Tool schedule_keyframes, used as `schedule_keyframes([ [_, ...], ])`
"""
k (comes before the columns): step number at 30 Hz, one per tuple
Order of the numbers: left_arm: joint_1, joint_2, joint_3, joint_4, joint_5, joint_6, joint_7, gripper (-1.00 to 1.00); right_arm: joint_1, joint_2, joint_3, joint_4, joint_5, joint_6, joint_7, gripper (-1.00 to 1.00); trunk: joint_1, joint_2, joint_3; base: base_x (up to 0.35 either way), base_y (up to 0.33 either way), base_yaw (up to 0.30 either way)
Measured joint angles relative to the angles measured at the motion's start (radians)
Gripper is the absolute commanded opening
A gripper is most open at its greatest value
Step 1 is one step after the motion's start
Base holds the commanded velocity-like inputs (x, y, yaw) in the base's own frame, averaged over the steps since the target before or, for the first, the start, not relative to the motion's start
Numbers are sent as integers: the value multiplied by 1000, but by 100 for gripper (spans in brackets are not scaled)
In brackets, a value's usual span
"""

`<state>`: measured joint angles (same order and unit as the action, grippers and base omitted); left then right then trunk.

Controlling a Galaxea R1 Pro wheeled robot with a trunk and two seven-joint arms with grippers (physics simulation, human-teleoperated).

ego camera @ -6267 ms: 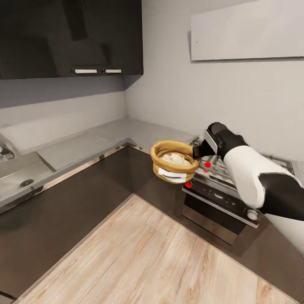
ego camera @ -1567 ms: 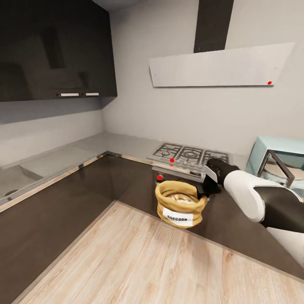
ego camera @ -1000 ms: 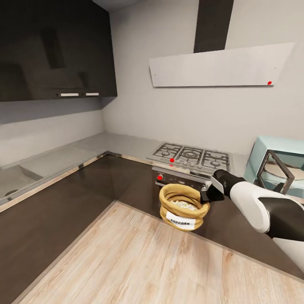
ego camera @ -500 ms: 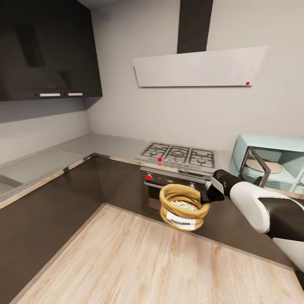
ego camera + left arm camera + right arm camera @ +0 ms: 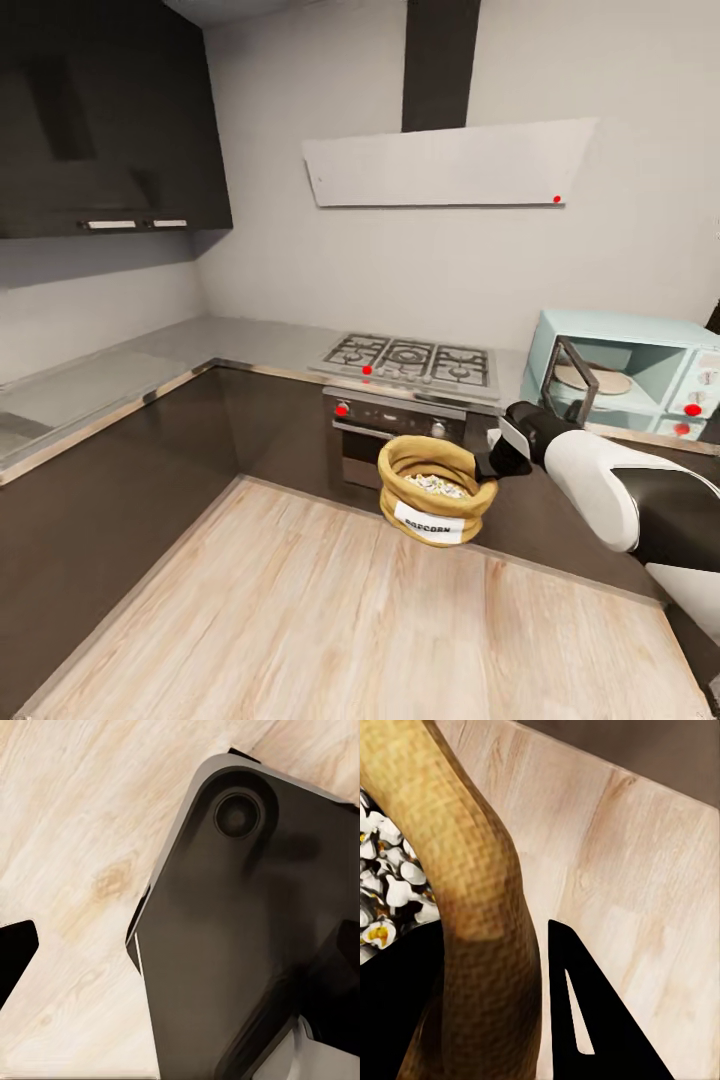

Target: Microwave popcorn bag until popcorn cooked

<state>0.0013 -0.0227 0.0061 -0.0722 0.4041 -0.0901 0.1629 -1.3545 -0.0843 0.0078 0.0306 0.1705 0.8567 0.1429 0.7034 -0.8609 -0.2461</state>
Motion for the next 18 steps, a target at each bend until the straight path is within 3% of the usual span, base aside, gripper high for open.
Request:
schedule_keyframes([
  [10,0,0,0,0,0,1,0,100,19,-1,1,-1,6,-1,-4,-100,0,0,0,-344,-2,-2],
  [13,0,1,-2,0,-1,2,0,100,32,-1,0,-1,7,0,-5,-100,0,0,0,-275,-107,-197],
  [18,0,2,-3,0,-1,2,0,100,34,-7,1,-2,7,2,-3,-100,-1,0,0,-35,-19,-285],
])
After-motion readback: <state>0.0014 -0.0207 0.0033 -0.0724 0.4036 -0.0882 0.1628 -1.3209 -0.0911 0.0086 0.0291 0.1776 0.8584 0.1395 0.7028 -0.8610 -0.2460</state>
